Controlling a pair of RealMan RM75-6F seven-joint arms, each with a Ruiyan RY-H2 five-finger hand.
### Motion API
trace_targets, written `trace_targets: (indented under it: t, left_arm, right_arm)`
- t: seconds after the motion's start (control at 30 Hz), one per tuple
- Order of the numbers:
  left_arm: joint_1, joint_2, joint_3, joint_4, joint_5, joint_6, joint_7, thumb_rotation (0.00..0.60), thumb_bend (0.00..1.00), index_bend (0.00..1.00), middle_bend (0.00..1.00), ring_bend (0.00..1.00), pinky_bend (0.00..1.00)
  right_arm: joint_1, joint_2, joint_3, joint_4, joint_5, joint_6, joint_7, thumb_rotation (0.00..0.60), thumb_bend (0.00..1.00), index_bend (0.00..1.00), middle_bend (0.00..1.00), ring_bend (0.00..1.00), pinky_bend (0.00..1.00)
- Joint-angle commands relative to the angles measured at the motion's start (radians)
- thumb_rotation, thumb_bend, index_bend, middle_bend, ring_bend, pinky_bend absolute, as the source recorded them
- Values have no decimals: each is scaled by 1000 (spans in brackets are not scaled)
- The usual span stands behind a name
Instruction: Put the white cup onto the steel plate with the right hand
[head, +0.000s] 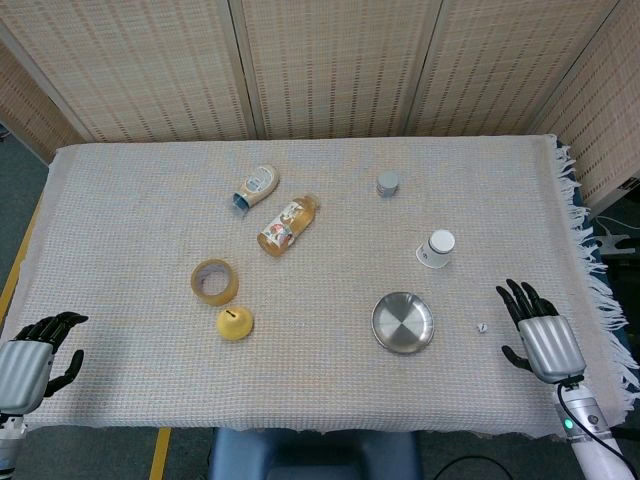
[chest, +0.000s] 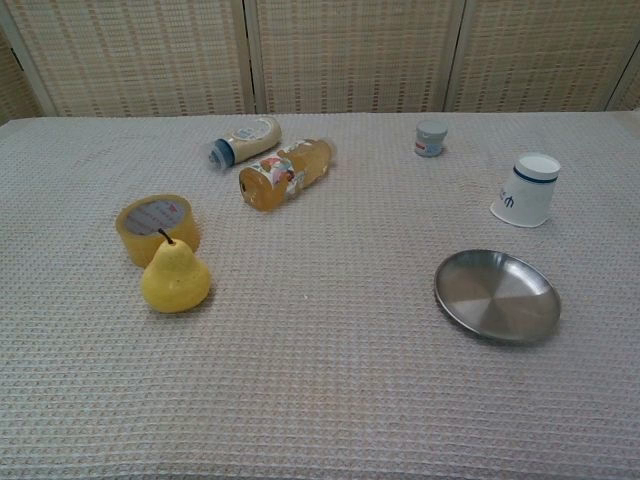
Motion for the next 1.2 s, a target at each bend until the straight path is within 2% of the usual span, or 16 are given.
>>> trace_targets:
  t: [0.03,0.33,0.6,0.8,0.87,0.93,1.03,1.1,1.2]
  left_arm:
    - [-4,-3,2,6,8,-1,-1,600,431,268,253,278,398]
    - [0,0,4,-2,25,22,-11,600,432,268,253,278,398]
    - [-6,5,7,8,27,14,-51,600,431,268,253,278,400]
    - [11,40,9,-5,15,33,-106,600,430,268,257,278,401]
    - [18,49,5,-9,9,45,-114,600,430,268,262,278,401]
    - [24,59,7,-18,9,52,-124,600,430,268,268,278,401]
    - [29,72,12,-30,16,56,-134,600,431,268,271,278,401]
    - [30,76,14,-32,24,61,-136,600,431,268,273,278,401]
    - [33,82,19,-35,28,60,-143,600,430,268,277,278,401]
  right_arm:
    - [-6,2,-2,-2,-10,13,4,600,136,0,0,0,239]
    - [-14,9,-13,-2,-28,16,27,600,136,0,0,0,239]
    - [-25,-6,6,-29,45,14,-67,600,136,0,0,0,242]
    - [-6,-11,12,-18,54,-10,-114,600,136,0,13,0,248]
    - [7,-22,19,7,18,5,-126,600,136,1,99,21,297]
    - [14,-54,34,54,-32,52,-112,600,136,26,212,97,416]
    - [29,-90,45,141,-112,113,-108,600,136,169,374,263,622]
    - [38,-92,47,161,-125,111,-119,600,136,230,451,340,700]
    - [51,-64,38,136,-130,80,-119,600,136,262,519,410,764]
